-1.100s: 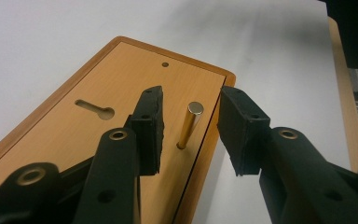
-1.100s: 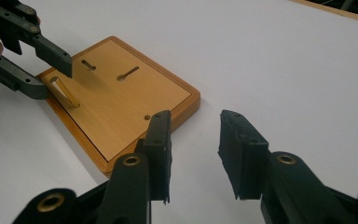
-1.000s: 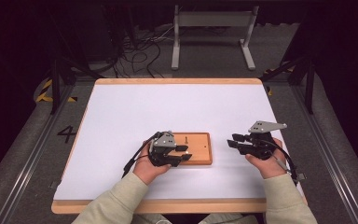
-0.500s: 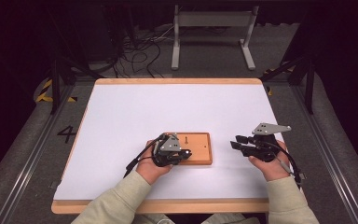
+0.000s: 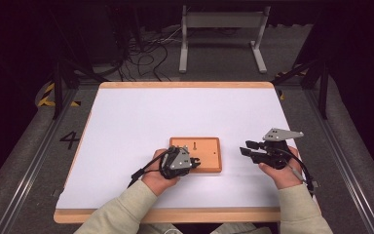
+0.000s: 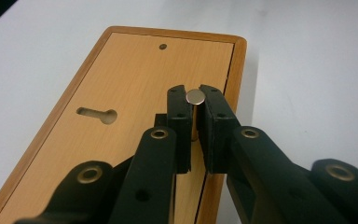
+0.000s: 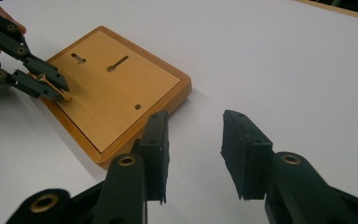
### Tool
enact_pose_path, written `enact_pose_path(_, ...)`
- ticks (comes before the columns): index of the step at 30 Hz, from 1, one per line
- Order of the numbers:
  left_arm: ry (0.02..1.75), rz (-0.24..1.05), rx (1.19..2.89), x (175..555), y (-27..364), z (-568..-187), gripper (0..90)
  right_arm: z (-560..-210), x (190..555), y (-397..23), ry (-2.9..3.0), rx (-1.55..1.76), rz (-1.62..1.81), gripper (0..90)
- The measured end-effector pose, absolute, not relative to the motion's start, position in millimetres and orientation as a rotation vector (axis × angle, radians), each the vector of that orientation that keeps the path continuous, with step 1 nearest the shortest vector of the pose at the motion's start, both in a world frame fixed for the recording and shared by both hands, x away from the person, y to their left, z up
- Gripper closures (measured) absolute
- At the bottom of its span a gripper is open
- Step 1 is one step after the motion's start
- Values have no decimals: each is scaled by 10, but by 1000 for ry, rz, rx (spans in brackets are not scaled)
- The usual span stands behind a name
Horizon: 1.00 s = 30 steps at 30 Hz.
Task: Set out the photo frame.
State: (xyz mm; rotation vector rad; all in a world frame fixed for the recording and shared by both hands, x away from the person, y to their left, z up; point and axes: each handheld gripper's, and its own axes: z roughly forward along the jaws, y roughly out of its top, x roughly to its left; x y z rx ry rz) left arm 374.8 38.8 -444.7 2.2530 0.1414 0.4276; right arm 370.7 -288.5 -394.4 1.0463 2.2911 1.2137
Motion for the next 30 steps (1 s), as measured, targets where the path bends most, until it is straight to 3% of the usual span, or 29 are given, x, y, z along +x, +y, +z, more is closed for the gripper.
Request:
enact_pose_path(10,-39,586,2252,3632,383,-4468,833,-3931,3728,-2842,2307,1044,1237,620)
enact_pose_path(30,-140,758,2278,3446,349,-4491,838,-3878,3834,-2595,2397,1050,1277,422)
